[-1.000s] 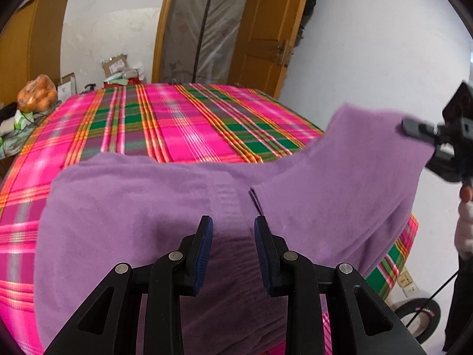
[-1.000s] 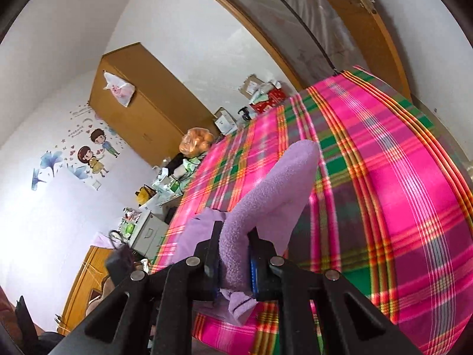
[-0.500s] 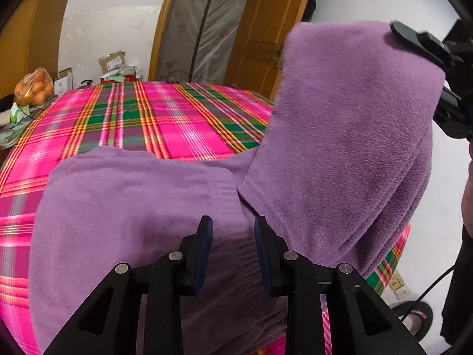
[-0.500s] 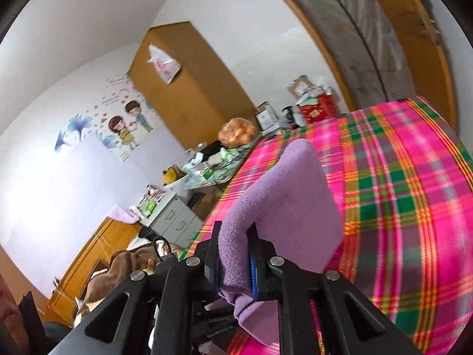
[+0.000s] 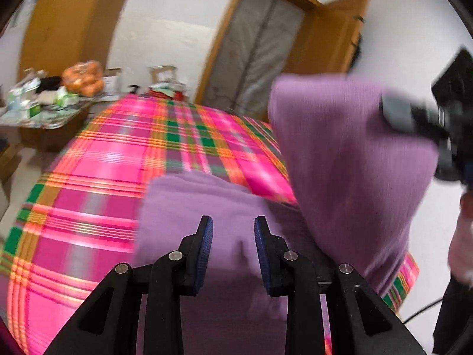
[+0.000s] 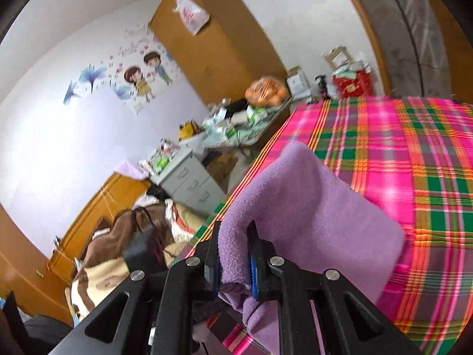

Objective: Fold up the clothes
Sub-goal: 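Raise the grasped lilac edge higher and carry it over the garment with the right gripper, then lay the lifted edge down onto the folded stack with the right gripper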

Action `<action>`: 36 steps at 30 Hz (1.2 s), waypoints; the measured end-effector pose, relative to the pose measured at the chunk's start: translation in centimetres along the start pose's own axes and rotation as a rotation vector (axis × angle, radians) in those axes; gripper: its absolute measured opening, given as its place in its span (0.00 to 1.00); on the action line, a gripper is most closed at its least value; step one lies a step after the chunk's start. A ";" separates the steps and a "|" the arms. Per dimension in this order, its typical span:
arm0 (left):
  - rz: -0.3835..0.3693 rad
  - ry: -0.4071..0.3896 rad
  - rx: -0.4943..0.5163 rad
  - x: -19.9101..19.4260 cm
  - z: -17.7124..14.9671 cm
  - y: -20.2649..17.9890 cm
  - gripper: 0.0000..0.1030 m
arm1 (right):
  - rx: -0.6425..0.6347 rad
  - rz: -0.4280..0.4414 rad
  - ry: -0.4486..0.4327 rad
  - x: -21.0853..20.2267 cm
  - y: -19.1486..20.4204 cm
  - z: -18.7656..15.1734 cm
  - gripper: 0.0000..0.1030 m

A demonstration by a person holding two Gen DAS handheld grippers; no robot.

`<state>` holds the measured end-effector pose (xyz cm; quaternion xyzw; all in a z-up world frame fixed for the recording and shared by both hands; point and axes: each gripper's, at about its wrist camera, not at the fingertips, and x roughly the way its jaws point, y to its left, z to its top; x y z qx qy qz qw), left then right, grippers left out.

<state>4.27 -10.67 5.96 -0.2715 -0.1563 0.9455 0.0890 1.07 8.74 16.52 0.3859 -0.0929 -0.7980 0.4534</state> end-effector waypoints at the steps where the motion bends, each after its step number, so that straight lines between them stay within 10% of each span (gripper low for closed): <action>1: 0.014 -0.014 -0.020 -0.4 0.2 0.9 0.29 | -0.002 0.003 0.017 0.9 0.2 -0.1 0.14; 14: 0.080 -0.119 -0.151 -3.8 0.4 8.4 0.29 | -0.003 0.041 0.260 11.4 -0.1 -4.2 0.33; 24: -0.077 -0.115 -0.128 -5.1 0.7 7.1 0.30 | -0.023 0.084 0.114 6.1 -0.9 -3.9 0.34; 27: -0.157 -0.062 -0.098 -4.1 0.5 5.6 0.51 | 0.020 0.051 0.071 4.6 -2.7 -4.0 0.34; 32: -0.184 0.073 -0.108 -1.7 -0.6 4.5 0.50 | 0.101 0.019 0.050 3.3 -5.7 -4.6 0.34; 36: -0.183 0.133 -0.147 -0.9 -1.7 4.8 0.24 | 0.123 0.020 0.042 2.7 -7.1 -5.0 0.34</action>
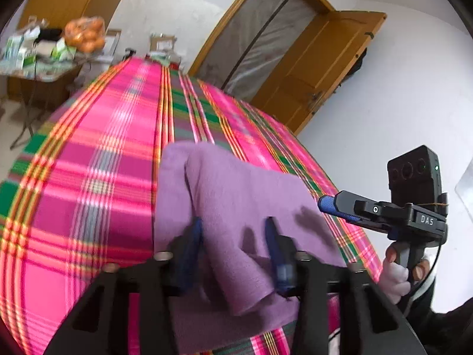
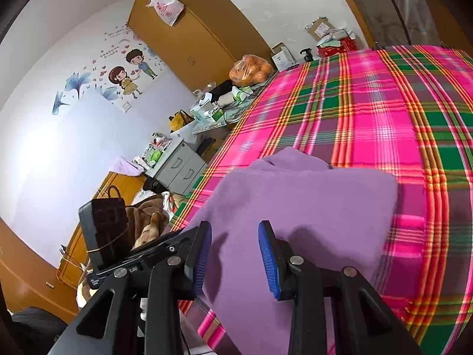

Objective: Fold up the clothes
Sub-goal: 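Lay the lifted edge down onto the folded stack with the right gripper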

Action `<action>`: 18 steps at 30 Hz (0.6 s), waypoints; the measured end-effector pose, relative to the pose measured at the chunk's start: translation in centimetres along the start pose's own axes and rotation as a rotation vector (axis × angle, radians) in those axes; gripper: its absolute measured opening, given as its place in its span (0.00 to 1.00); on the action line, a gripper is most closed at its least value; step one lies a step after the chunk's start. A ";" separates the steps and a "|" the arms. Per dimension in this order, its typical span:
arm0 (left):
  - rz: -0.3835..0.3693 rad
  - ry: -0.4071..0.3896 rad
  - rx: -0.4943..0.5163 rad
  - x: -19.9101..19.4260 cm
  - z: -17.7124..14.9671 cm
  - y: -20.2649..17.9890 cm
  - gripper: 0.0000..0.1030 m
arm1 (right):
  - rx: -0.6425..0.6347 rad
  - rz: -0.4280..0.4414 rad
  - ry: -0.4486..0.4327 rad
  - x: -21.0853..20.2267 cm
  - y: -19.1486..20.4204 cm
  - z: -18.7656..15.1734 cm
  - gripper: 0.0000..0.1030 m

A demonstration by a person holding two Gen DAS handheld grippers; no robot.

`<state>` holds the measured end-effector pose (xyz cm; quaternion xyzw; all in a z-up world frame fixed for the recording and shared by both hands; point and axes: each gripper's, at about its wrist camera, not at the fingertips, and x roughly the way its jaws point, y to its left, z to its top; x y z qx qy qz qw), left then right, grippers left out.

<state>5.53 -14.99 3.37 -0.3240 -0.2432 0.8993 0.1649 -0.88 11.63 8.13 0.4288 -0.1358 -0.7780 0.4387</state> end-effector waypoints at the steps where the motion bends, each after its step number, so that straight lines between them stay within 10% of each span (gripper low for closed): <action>1: 0.003 -0.004 -0.011 -0.2 -0.1 0.2 0.19 | 0.004 0.002 -0.002 -0.1 -0.2 0.0 0.34; 18: 0.091 -0.037 0.033 -1.7 -3.8 2.4 0.12 | 0.011 -0.103 -0.105 -1.3 -3.4 -0.5 0.34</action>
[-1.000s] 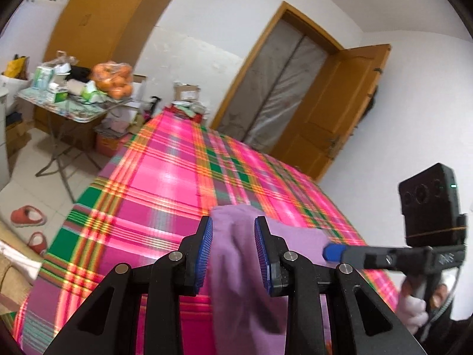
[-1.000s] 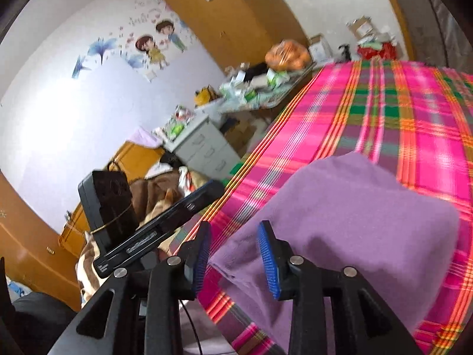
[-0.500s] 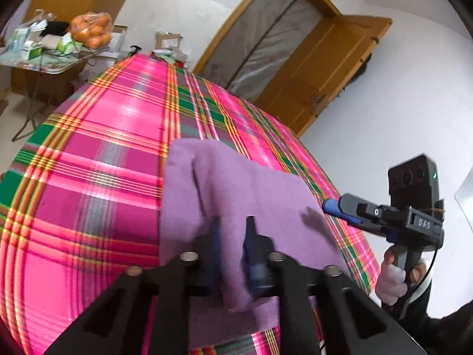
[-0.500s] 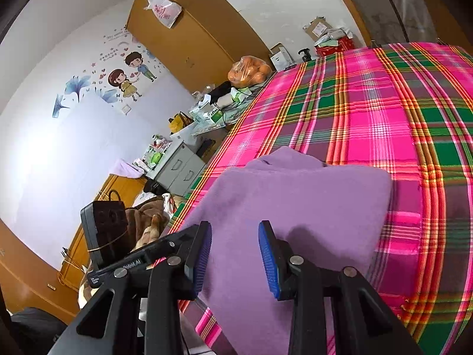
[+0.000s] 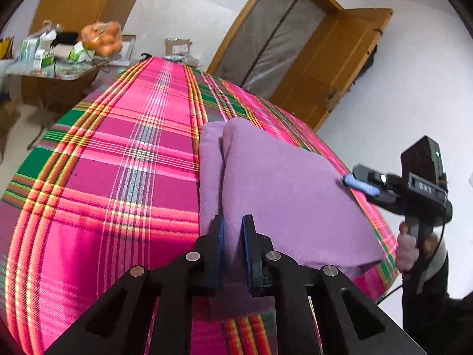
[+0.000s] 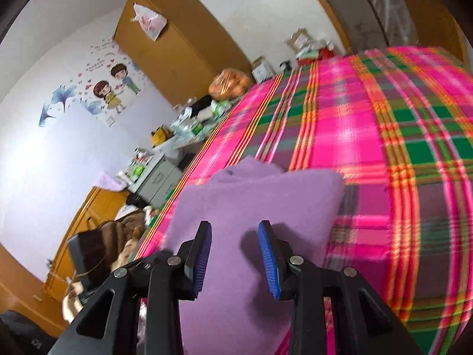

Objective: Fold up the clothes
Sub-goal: 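Lay the lifted edge down onto the folded stack with the right gripper, then release the edge and press the stack flat with the right gripper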

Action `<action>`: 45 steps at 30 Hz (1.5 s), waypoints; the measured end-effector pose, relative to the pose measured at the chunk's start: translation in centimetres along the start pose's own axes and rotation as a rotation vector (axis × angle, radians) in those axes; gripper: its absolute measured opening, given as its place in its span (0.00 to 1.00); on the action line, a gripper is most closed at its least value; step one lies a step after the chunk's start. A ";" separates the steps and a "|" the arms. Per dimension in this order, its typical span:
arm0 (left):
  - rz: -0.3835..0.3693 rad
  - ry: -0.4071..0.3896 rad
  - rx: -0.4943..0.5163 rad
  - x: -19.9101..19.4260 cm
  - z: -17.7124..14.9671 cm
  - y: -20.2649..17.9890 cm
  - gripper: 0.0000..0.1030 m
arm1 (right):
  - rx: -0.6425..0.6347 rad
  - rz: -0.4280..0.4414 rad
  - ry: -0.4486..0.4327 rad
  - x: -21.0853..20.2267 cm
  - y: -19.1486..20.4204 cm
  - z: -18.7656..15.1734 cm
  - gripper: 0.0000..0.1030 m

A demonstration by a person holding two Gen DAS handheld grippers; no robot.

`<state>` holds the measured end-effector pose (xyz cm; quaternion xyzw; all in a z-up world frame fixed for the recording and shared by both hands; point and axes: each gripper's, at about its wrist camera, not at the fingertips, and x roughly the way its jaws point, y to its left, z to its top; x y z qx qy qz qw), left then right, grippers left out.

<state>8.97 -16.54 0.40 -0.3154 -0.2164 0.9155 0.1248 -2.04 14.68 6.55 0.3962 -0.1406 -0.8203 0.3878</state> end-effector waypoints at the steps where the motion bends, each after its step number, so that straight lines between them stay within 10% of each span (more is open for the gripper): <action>1: -0.003 -0.001 -0.002 -0.2 -0.1 0.1 0.12 | -0.011 -0.026 -0.025 -0.2 -0.1 0.1 0.34; 5: -0.004 -0.009 -0.003 -1.2 0.7 0.1 0.17 | -0.024 -0.085 -0.056 -0.4 -0.7 0.4 0.34; 9: -0.018 -0.013 0.042 -0.1 3.7 -0.6 0.45 | 0.000 -0.095 -0.049 -0.3 -1.9 0.6 0.34; 16: -0.086 0.086 -0.038 5.7 8.8 1.3 0.45 | 0.001 -0.104 -0.042 -0.3 -2.1 0.8 0.34; 23: -0.064 0.084 -0.076 6.8 8.8 1.9 0.12 | -0.012 -0.125 -0.062 -0.4 -2.3 1.3 0.34; 33: -0.040 0.104 -0.092 7.1 8.2 2.3 0.12 | -0.178 -0.300 0.059 5.4 -2.0 2.0 0.09; 45: -0.004 0.040 -0.101 5.0 7.5 2.4 0.22 | -0.098 -0.195 0.004 1.8 -2.4 1.3 0.10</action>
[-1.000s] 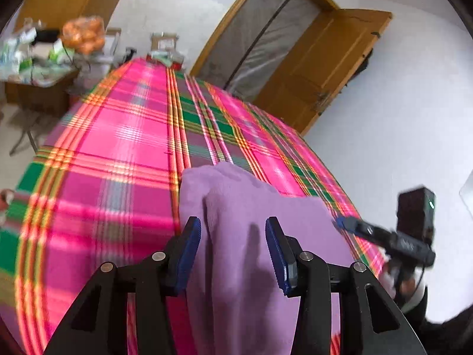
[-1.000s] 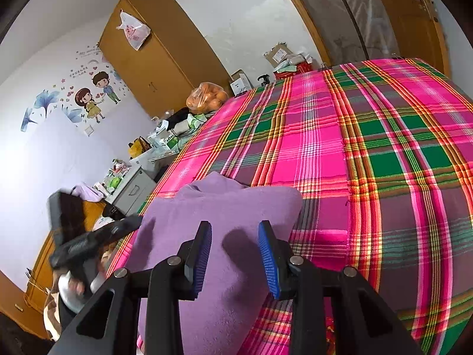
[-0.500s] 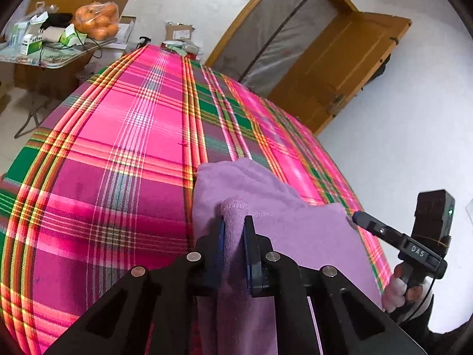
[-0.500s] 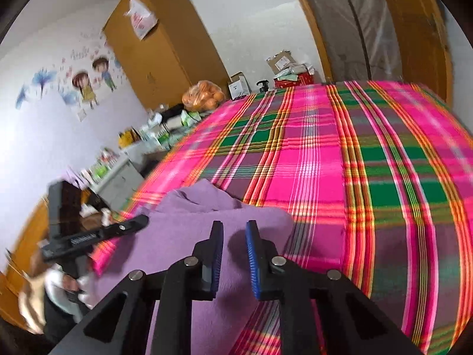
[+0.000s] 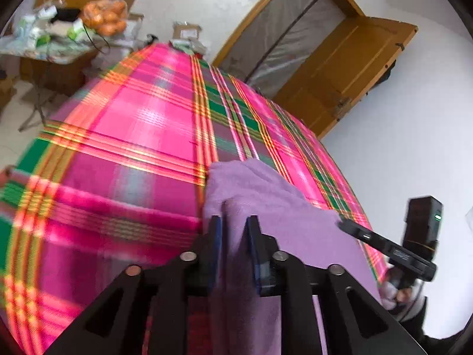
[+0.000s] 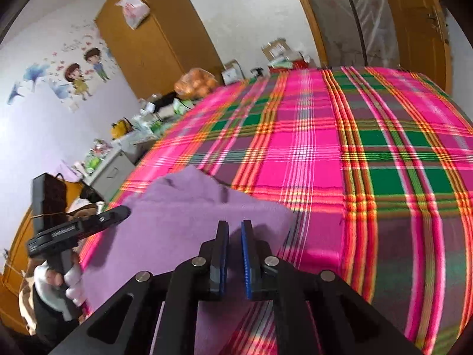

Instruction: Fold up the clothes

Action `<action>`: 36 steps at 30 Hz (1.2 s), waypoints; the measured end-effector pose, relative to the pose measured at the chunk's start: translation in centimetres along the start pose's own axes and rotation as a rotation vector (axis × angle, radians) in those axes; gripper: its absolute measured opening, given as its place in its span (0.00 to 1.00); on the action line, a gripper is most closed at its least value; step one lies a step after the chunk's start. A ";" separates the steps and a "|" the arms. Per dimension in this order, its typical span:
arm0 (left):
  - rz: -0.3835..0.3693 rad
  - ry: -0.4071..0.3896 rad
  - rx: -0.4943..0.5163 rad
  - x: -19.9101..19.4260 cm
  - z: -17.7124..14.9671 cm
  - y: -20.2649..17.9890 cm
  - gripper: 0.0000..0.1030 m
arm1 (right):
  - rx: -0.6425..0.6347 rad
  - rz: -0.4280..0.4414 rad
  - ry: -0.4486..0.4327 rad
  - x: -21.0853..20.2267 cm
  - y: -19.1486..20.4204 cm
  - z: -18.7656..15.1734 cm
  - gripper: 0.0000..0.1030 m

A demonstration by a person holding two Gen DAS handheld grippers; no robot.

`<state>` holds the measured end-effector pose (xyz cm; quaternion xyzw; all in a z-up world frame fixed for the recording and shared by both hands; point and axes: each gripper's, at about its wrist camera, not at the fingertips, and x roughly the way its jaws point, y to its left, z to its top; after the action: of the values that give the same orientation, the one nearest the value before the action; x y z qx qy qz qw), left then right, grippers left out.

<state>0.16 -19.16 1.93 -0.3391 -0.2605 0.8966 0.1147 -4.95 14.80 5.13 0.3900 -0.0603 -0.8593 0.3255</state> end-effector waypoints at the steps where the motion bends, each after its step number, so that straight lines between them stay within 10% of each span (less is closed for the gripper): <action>1: 0.007 -0.016 -0.002 -0.8 -0.3 0.1 0.22 | -0.010 0.006 -0.008 -0.7 0.3 -0.4 0.10; 11: -0.015 -0.084 0.216 -4.3 -4.4 -5.0 0.20 | -0.156 -0.033 -0.064 -2.7 4.1 -4.6 0.13; 36: 0.002 -0.098 0.298 -5.3 -10.0 -3.3 0.21 | -0.287 -0.055 -0.129 -5.0 5.8 -10.5 0.23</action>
<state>10.87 -14.51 0.32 -0.2745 -0.1296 0.9409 0.1499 7.92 14.90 3.13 0.2849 0.0532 -0.8909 0.3498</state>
